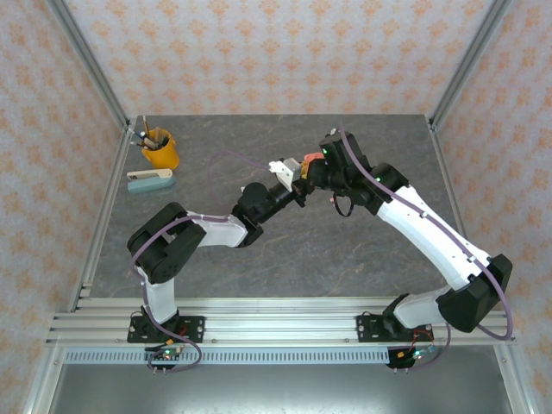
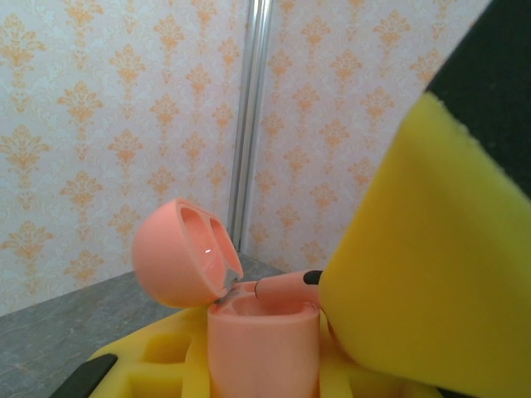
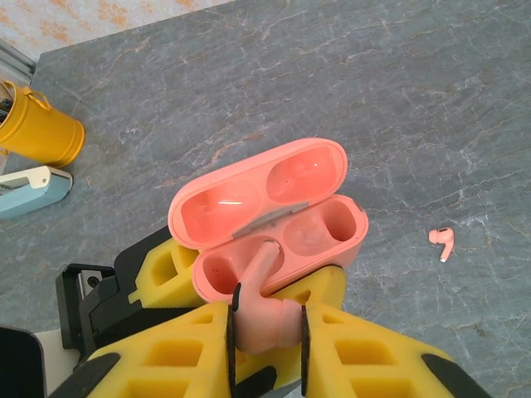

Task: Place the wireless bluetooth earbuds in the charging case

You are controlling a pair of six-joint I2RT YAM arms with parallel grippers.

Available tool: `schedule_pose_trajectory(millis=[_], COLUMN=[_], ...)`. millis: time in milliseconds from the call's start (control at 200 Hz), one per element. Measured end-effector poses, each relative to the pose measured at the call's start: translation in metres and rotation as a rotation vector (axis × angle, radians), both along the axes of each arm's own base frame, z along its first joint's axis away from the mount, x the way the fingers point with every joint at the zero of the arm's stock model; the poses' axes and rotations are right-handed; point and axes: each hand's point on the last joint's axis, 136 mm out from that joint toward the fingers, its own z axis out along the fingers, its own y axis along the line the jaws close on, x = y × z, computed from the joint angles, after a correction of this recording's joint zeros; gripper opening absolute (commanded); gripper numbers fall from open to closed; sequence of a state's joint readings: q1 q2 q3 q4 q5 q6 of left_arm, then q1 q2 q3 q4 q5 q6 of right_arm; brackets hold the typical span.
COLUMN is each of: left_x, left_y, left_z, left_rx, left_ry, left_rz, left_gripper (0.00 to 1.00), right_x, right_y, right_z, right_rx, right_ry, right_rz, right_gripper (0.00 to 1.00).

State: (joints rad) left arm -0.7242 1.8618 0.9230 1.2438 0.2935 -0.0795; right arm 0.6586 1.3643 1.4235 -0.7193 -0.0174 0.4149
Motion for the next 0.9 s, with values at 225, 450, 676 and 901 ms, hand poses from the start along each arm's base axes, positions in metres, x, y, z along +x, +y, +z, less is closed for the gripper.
schedule_pose_trajectory(millis=[225,450,676,901], left_x=[0.000,0.002,0.009,0.019], left_y=[0.001,0.000,0.004,0.024], left_z=[0.001,0.005,-0.001,-0.018], left_rx=[-0.004,-0.010,-0.007,0.026], left_ry=[0.000,-0.007,0.010,0.050], left_rz=[0.005,0.011,0.056,0.135], left_gripper=[0.00,0.00,0.00,0.00], right_x=[0.000,-0.011,-0.016,-0.022], right_y=[-0.001,-0.003,-0.027,-0.051], right_z=[0.003,0.022,0.050,0.012], right_rx=[0.006,0.066,0.130,0.101], right_ry=[-0.006,-0.033,-0.092,-0.028], right_rz=[-0.005,0.005,-0.049,-0.114], right_gripper=[0.24,0.24,0.24,0.24])
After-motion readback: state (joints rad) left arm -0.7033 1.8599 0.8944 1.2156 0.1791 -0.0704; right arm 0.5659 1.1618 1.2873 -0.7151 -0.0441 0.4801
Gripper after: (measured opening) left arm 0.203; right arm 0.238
